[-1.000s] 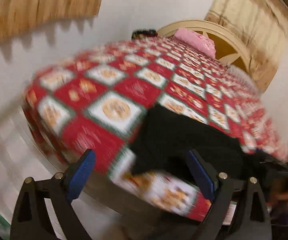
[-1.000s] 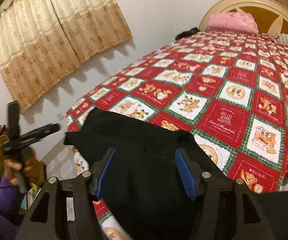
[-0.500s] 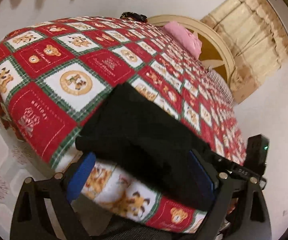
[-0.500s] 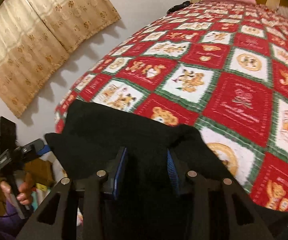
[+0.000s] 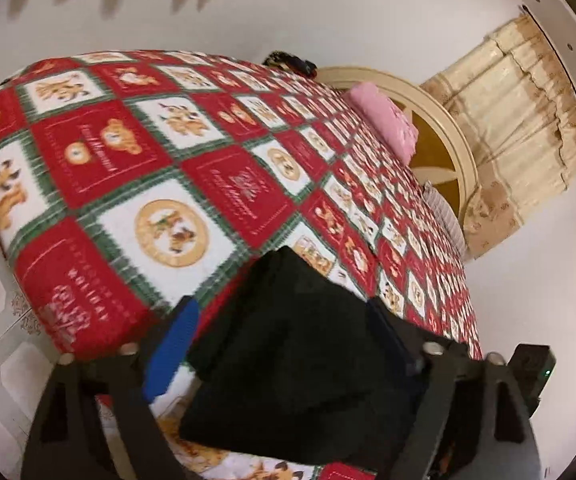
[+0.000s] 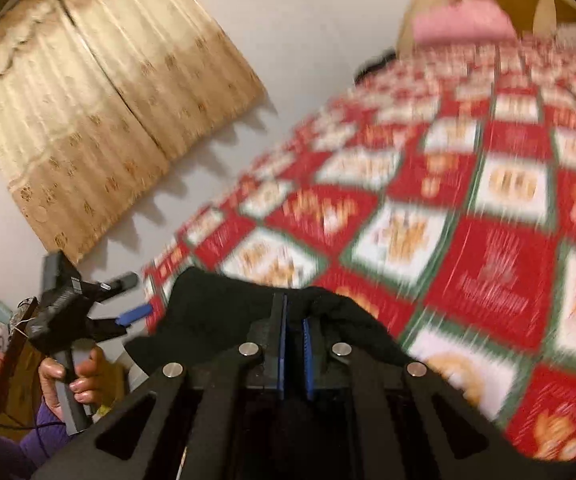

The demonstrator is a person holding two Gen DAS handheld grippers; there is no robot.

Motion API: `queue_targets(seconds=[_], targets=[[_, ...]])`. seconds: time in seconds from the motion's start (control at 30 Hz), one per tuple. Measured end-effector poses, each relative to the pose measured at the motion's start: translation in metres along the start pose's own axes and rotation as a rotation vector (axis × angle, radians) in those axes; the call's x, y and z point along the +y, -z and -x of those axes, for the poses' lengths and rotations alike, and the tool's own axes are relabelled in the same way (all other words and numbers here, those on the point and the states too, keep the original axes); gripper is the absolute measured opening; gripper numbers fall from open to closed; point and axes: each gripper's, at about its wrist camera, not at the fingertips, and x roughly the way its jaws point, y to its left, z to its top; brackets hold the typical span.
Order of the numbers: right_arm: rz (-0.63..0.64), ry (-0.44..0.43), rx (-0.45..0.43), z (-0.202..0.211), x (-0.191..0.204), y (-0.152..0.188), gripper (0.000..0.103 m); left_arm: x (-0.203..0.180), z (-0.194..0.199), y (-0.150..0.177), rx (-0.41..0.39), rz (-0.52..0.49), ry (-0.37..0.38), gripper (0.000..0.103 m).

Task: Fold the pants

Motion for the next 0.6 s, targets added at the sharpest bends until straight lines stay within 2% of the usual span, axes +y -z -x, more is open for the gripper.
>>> queue_targets(seconds=[0.07, 0.13, 0.23, 0.3, 0.43, 0.53, 0.6], targets=[[0.05, 0.08, -0.011, 0.002, 0.004, -0.003, 0.006, -0.004, 0.007, 0.0, -0.022, -0.03, -0.012, 0.083], [0.106, 0.168, 0.02, -0.007, 0.005, 0.002, 0.006, -0.007, 0.018, 0.006, -0.032, -0.075, -0.038, 0.083], [0.12, 0.228, 0.062, -0.024, -0.008, 0.012, 0.006, -0.002, 0.023, 0.015, -0.02, -0.095, -0.056, 0.083], [0.062, 0.216, 0.087, -0.03, -0.021, 0.014, 0.006, 0.005, 0.021, 0.023, 0.023, -0.083, -0.043, 0.083], [0.039, 0.179, 0.078, -0.026, -0.027, 0.015, 0.007, 0.011, 0.005, 0.036, 0.129, 0.014, 0.068, 0.083], [0.069, 0.192, 0.075, -0.026, -0.02, 0.018, 0.007, 0.007, 0.012, 0.041, 0.124, 0.067, 0.114, 0.083], [0.071, 0.192, 0.079, -0.026, -0.019, 0.018, 0.007, -0.001, 0.021, 0.045, 0.117, 0.056, 0.127, 0.083]])
